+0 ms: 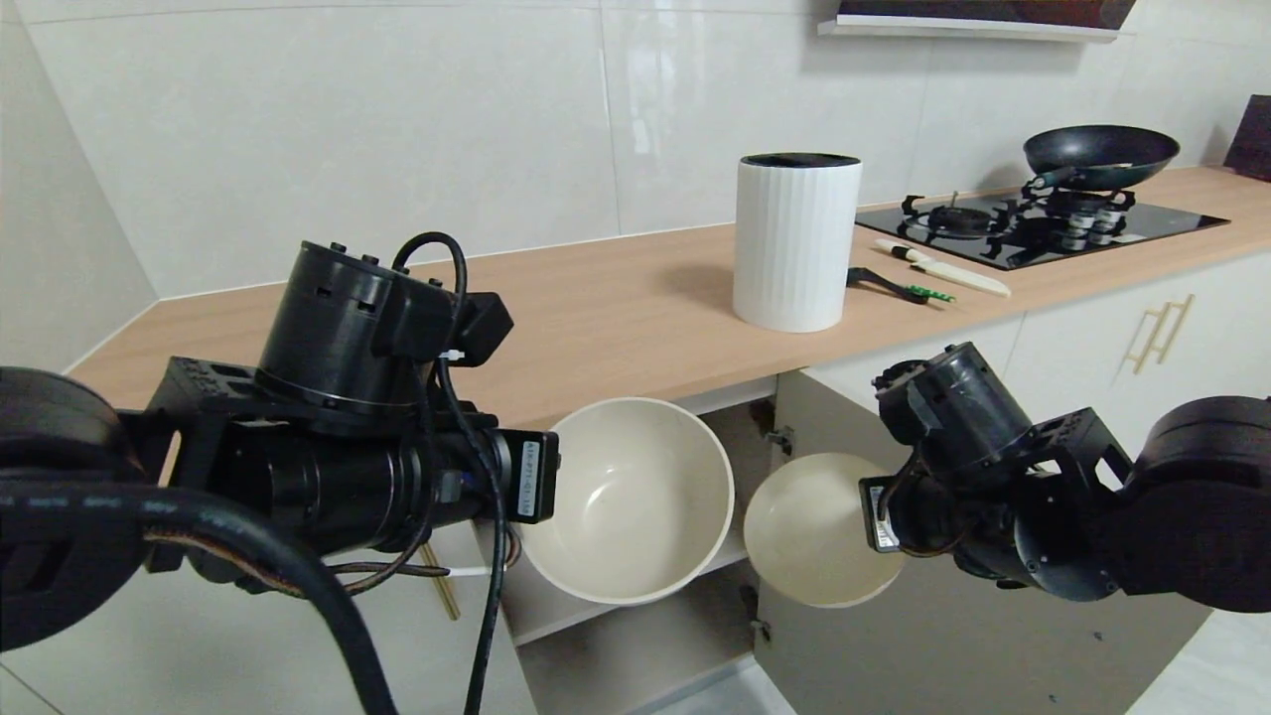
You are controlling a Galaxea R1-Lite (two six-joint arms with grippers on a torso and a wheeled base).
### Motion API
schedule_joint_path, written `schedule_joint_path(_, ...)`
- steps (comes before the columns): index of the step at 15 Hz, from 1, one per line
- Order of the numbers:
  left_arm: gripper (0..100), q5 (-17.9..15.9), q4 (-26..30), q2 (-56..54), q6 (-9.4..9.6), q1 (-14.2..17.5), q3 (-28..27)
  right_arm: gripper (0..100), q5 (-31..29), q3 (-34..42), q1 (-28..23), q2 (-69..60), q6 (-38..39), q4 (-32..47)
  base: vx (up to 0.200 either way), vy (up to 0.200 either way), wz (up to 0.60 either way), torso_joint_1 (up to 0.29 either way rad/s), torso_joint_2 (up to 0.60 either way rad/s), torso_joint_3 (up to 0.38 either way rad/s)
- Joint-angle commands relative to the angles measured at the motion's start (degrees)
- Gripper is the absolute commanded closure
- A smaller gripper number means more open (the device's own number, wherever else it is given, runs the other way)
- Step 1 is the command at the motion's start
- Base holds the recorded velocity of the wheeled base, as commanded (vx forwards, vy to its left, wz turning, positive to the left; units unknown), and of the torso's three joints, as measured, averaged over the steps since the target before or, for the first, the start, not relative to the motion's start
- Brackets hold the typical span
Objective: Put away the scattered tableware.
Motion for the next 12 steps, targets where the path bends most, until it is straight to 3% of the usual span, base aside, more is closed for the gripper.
schedule_joint_path(1, 100, 0.1, 0.1, 0.6, -0.15, 0.2, 0.0, 100, 0.1, 0.7, 0.1, -0.6, 0.1, -3.2, 0.000, 0.000, 0.00, 0.000, 0.00, 0.000)
schedule_joint_path(7, 100, 0.1, 0.1, 0.4, -0.15, 0.2, 0.0, 100, -2.6, 1.0, 0.1, -0.1, -0.6, -7.0, 0.000, 0.000, 0.00, 0.000, 0.00, 0.000)
schedule_joint_path(11, 100, 0.2, 0.1, -0.3, -0.15, 0.2, -0.4, 100, -3.2, 1.2, 0.1, 0.4, -1.4, -7.0, 0.000, 0.000, 0.60, -0.001, 0.00, 0.006)
schedule_joint_path(12, 100, 0.4, 0.3, -0.8, -0.06, 0.4, -0.4, 100, -3.3, 1.5, 0.1, 0.4, -1.8, -7.0, 0.000, 0.000, 0.00, 0.000, 0.00, 0.000)
